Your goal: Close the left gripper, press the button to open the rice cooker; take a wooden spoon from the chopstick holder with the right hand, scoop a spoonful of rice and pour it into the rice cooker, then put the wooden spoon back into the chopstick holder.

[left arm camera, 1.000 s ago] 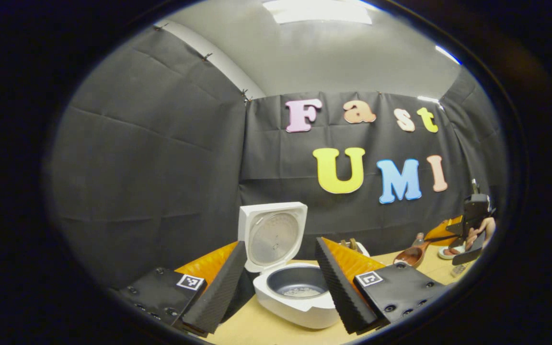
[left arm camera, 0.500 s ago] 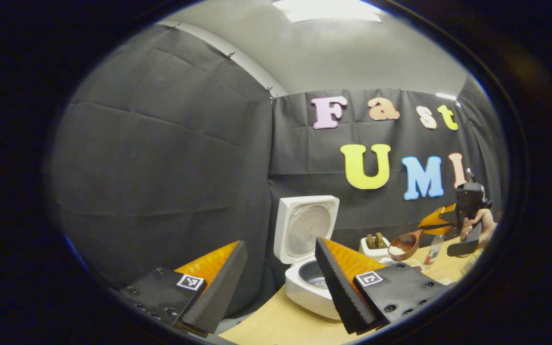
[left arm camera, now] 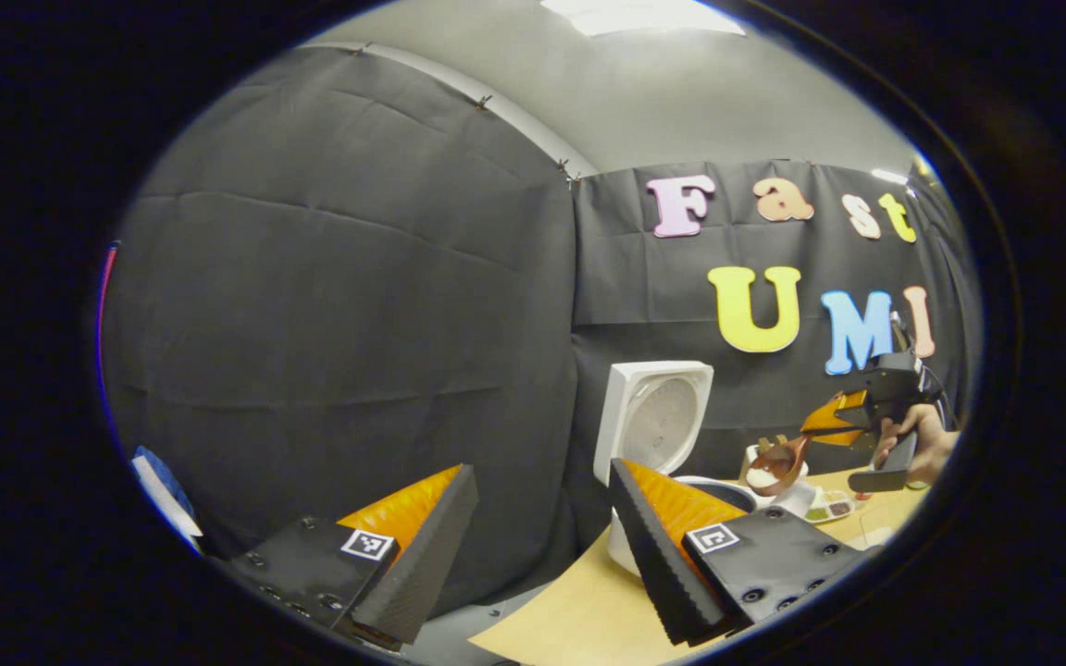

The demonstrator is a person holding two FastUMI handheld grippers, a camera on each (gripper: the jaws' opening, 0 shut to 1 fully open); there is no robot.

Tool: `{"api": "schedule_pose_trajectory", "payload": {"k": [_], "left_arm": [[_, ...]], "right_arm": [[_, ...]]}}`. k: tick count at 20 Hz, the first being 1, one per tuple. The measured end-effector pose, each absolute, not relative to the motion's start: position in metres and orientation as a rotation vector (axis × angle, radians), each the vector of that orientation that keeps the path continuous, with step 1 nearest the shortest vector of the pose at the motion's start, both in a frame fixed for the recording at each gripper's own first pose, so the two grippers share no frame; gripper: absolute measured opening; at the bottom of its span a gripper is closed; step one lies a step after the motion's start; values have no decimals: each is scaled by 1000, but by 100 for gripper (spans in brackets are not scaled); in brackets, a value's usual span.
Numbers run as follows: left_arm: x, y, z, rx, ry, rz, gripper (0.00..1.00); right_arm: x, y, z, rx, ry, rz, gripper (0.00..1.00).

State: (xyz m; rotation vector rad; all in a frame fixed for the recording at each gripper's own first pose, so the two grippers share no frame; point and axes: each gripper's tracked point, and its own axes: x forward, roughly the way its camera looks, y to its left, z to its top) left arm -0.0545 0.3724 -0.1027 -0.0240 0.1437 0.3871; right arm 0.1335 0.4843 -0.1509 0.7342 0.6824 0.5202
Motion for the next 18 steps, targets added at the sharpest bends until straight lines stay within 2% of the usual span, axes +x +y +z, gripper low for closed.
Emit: {"api": "schedule_pose_trajectory", "payload": {"k": [9,15,16,18], "left_arm": [[-80,399,-108,-23,175,484,98],[-82,402,-115,-23,195,501,97],[-83,403,-115,-23,195,500,94],[-83,403,-114,-23,197,498,97]], "right_arm": [[130,555,-164,345,579,632,6],[125,574,-163,62,460,705,6],[124,574,-162,26,442,714,6],[122,577,-159,-62,397,737,6]]}}
